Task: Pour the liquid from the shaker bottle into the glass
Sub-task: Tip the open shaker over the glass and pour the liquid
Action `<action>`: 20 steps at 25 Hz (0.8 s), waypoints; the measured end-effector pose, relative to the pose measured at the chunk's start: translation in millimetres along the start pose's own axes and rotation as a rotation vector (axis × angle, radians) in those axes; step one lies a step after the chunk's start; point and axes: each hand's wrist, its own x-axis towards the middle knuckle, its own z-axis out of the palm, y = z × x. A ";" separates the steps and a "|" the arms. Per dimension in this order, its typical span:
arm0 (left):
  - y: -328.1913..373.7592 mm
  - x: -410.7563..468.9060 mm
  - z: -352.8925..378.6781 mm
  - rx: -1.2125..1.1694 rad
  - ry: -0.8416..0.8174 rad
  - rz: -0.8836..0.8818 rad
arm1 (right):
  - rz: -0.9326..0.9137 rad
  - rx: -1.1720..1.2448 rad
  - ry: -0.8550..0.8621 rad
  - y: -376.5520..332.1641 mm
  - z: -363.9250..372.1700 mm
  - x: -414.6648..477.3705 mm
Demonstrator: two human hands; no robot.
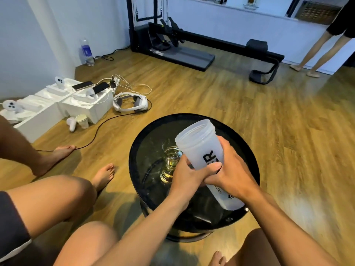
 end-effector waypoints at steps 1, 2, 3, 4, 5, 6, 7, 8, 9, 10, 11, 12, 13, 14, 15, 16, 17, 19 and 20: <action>-1.9 1.5 1.3 -0.027 0.002 -0.008 | 0.001 -0.070 -0.010 -0.8 1.5 1.2; -3.1 3.1 2.7 -0.060 0.007 -0.020 | 0.002 -0.138 -0.019 -1.2 3.0 2.7; -4.3 5.8 4.1 -0.094 0.020 -0.042 | 0.007 -0.196 -0.026 -1.3 4.1 4.8; -4.3 8.0 5.6 -0.127 0.032 -0.071 | 0.020 -0.242 -0.035 -1.0 4.5 6.8; -4.8 10.7 7.4 -0.150 0.037 -0.096 | 0.037 -0.276 -0.044 -0.6 3.9 8.7; -5.9 13.2 8.8 -0.165 0.034 -0.113 | 0.051 -0.305 -0.052 -0.5 3.2 10.5; -7.0 14.9 10.8 -0.180 0.032 -0.128 | 0.063 -0.332 -0.061 -0.2 2.4 11.4; -7.4 15.5 12.5 -0.198 0.033 -0.142 | 0.068 -0.357 -0.071 -0.5 1.6 11.8; -7.9 15.7 14.0 -0.217 0.035 -0.156 | 0.071 -0.381 -0.081 -0.5 1.1 11.9; -8.4 15.8 15.6 -0.239 0.035 -0.168 | 0.070 -0.405 -0.088 -0.6 0.6 12.3; -9.5 16.0 17.4 -0.265 0.034 -0.176 | 0.067 -0.431 -0.092 -0.2 0.1 13.0; -10.3 16.2 18.7 -0.289 0.033 -0.181 | 0.062 -0.458 -0.094 -0.2 -0.4 13.5; -11.0 16.5 19.3 -0.309 0.031 -0.184 | 0.058 -0.484 -0.093 -0.6 -0.7 14.2; -11.5 16.8 19.6 -0.327 0.031 -0.187 | 0.051 -0.507 -0.092 -1.4 -1.1 14.9; -12.6 17.2 19.9 -0.341 0.034 -0.189 | 0.045 -0.524 -0.092 -2.1 -1.2 15.6; -13.1 17.4 19.9 -0.354 0.036 -0.187 | 0.042 -0.537 -0.094 -3.0 -1.1 16.1; -13.6 17.7 19.8 -0.364 0.038 -0.184 | 0.041 -0.548 -0.097 -3.6 -0.7 16.4; -14.3 17.9 19.8 -0.392 0.032 -0.178 | 0.039 -0.571 -0.099 -5.1 -0.5 16.7; -14.4 17.9 19.6 -0.412 0.024 -0.177 | 0.038 -0.582 -0.101 -5.8 -0.7 17.4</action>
